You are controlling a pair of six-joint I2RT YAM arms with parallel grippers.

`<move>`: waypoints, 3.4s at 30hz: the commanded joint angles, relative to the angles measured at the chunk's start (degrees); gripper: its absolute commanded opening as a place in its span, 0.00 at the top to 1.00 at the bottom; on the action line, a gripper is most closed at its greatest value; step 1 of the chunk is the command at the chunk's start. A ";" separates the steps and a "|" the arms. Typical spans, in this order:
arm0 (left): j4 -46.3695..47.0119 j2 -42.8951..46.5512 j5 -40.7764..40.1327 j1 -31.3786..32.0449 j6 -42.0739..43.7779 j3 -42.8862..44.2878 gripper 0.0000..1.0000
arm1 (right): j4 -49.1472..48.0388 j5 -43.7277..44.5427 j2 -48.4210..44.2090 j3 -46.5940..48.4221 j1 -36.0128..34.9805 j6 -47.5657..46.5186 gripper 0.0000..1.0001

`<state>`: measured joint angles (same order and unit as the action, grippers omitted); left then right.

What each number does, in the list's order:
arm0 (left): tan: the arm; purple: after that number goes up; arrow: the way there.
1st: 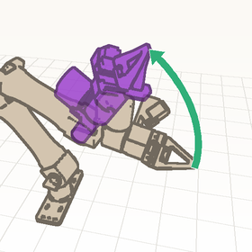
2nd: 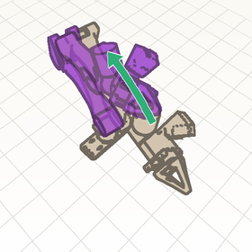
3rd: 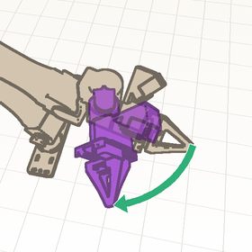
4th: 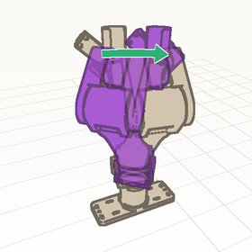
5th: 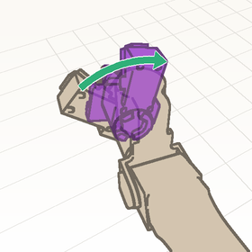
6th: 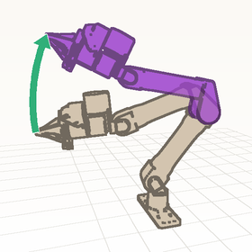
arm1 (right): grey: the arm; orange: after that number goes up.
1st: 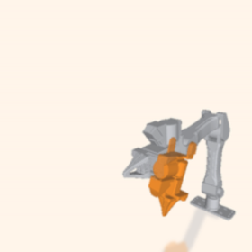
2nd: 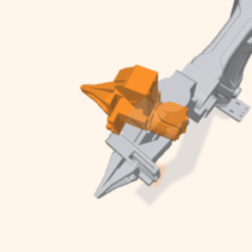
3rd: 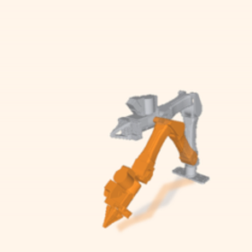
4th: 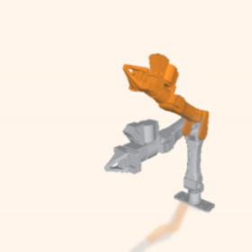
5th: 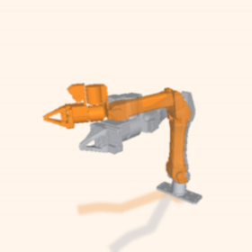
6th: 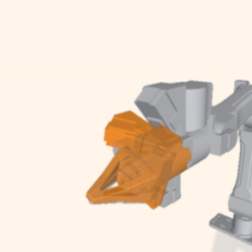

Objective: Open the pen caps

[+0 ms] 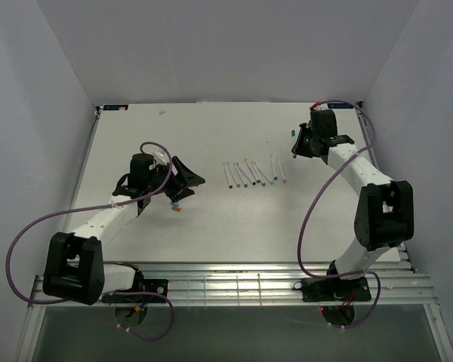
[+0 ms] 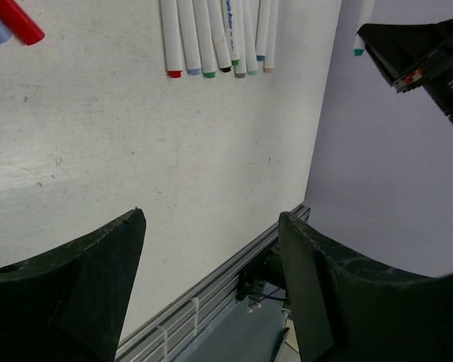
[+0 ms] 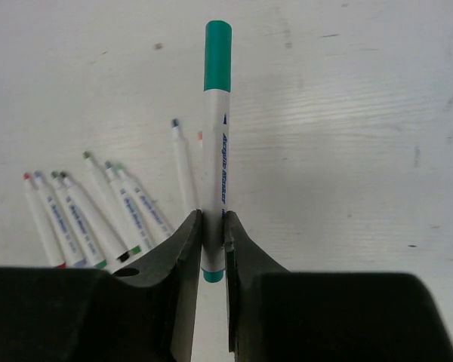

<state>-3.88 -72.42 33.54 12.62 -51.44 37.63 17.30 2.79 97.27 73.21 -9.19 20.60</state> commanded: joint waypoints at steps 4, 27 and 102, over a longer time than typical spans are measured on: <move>5.79 -4.38 2.84 0.82 -5.32 6.05 0.19 | -5.69 -15.17 -8.14 -7.37 -7.06 -3.11 0.92; 11.79 -19.95 1.35 6.19 -11.49 15.63 0.19 | -13.60 -34.43 -7.71 -10.81 -23.06 -1.27 0.92; 14.16 -16.70 -1.02 5.57 -11.06 15.19 1.00 | -8.95 -28.11 4.33 -2.97 -31.50 -3.90 0.92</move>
<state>8.75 -92.44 33.93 18.57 -63.94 50.09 5.85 -28.62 103.33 72.49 -38.52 18.39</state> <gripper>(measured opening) 0.237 0.197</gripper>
